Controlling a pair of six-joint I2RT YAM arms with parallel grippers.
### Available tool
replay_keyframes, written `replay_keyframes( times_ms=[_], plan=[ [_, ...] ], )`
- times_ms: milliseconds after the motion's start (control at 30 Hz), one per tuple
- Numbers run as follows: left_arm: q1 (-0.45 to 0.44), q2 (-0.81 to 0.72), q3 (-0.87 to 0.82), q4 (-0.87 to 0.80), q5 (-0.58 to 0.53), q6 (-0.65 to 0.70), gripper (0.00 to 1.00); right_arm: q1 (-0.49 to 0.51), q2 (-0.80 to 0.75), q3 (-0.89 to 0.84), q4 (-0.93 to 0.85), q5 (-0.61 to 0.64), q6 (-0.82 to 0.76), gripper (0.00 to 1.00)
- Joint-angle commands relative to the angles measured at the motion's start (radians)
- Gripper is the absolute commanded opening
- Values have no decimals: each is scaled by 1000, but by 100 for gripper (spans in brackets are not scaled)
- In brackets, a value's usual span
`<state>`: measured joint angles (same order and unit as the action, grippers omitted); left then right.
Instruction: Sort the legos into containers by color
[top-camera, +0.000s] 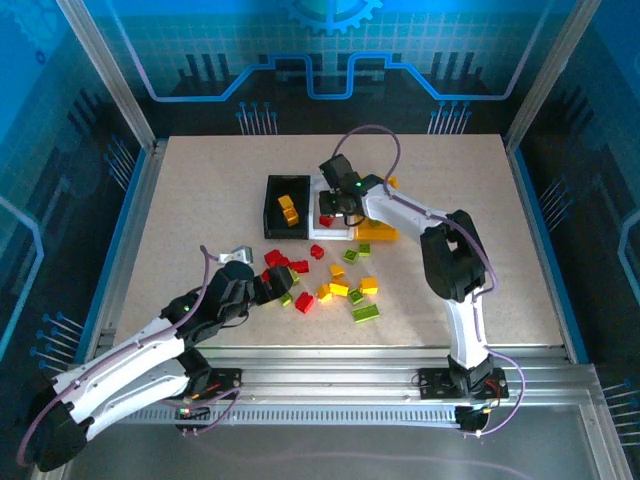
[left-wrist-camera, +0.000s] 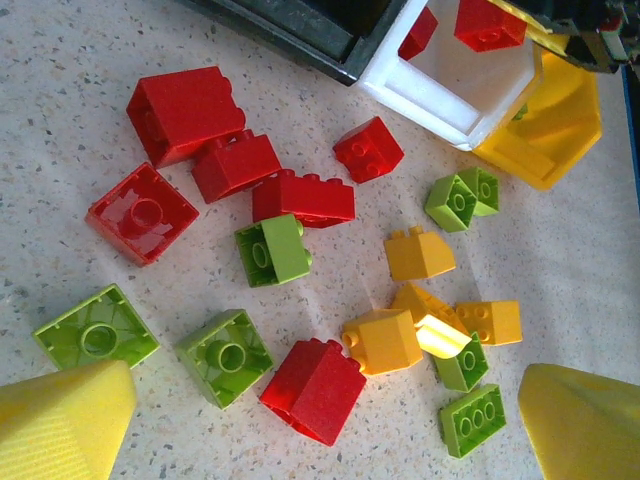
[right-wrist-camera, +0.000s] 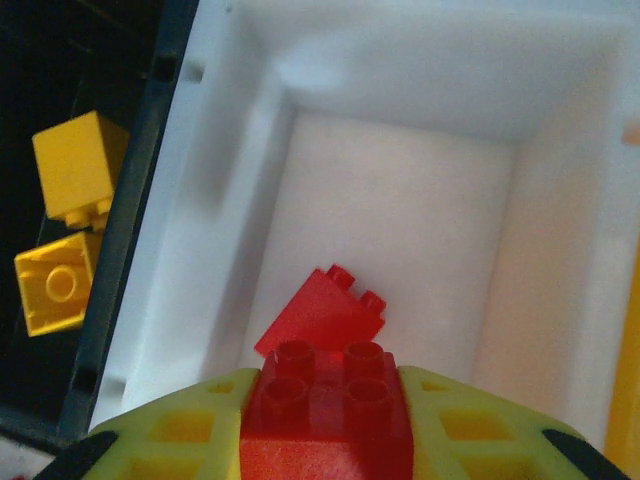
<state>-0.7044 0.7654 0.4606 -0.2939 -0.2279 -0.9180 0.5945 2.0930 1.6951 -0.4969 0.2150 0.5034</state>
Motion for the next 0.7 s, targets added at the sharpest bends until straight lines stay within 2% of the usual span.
replay_keyframes(
  times_ms=[0,100,200,367,567,667],
  plan=[
    [-6,-9,-12,-25,7,0,99,-2,32,83,-68,51,7,39],
    [-7,-8,-14,-21,11,-1,99,-1,36,112,-75,30,19,55],
    [-6,-8,-10,-12,21,7,99,3,-11,106,-52,15,25,62],
    [-6,0,41,-41,16,63,99,20,-144,32,-25,20,20,64],
    [-6,78,122,-100,32,146,99,59,-359,-196,39,4,32,65],
    [-7,168,169,-139,54,185,94,79,-461,-336,71,-1,49,65]
  ],
)
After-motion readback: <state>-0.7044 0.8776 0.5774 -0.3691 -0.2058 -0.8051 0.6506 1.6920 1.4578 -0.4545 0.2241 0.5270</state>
